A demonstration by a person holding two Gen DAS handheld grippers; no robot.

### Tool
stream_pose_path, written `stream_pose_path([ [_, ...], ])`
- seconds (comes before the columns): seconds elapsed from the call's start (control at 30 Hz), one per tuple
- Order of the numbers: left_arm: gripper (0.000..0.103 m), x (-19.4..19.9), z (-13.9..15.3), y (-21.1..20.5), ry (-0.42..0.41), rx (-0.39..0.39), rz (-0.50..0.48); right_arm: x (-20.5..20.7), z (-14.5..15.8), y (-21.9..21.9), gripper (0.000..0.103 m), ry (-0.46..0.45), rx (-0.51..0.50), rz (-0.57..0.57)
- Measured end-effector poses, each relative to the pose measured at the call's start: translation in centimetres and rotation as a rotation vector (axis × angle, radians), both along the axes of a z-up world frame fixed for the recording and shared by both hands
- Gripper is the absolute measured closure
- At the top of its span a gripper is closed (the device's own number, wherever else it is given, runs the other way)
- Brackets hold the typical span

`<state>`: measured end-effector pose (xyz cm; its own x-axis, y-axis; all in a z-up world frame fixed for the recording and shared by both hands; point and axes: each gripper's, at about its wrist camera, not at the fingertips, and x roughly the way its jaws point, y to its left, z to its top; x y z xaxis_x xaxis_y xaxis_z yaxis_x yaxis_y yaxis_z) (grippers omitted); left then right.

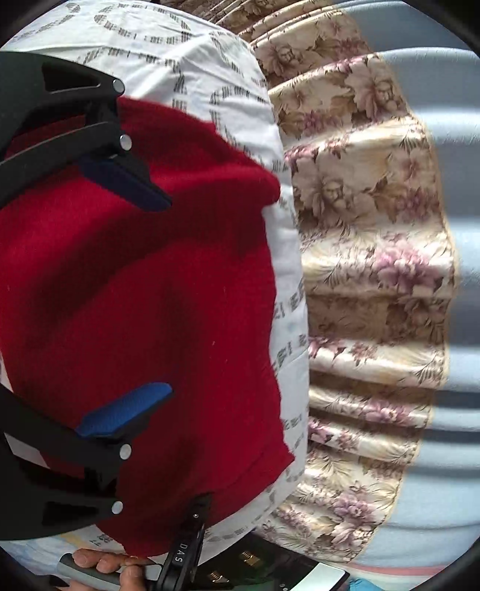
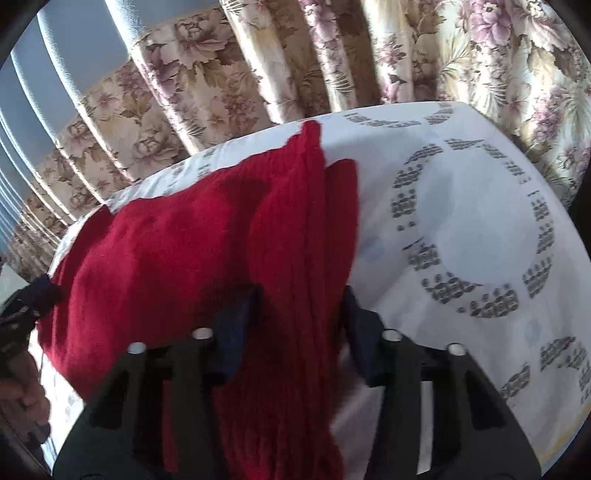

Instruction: Fold small clothes

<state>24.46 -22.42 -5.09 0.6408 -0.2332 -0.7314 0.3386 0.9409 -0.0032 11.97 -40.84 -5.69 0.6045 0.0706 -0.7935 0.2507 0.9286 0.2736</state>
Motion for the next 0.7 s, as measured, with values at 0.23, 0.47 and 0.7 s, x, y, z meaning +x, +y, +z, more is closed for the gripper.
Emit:
stream_pose_path([
  [0.23, 0.009, 0.0, -0.7, -0.7, 0.011, 0.01, -0.001, -0.2, 0.4, 0.3, 0.081, -0.027, 0.016, 0.009],
  [0.47, 0.009, 0.1, -1.2, -1.8, 0.008, 0.059, 0.012, -0.5, 2.6, 1.1, 0.083, -0.085, 0.011, -0.024],
  [0.7, 0.007, 1.7, -3.4, -2.8, 0.036, 0.14, 0.035, -0.5, 6.8, 2.2, 0.084, -0.169, 0.082, 0.0],
])
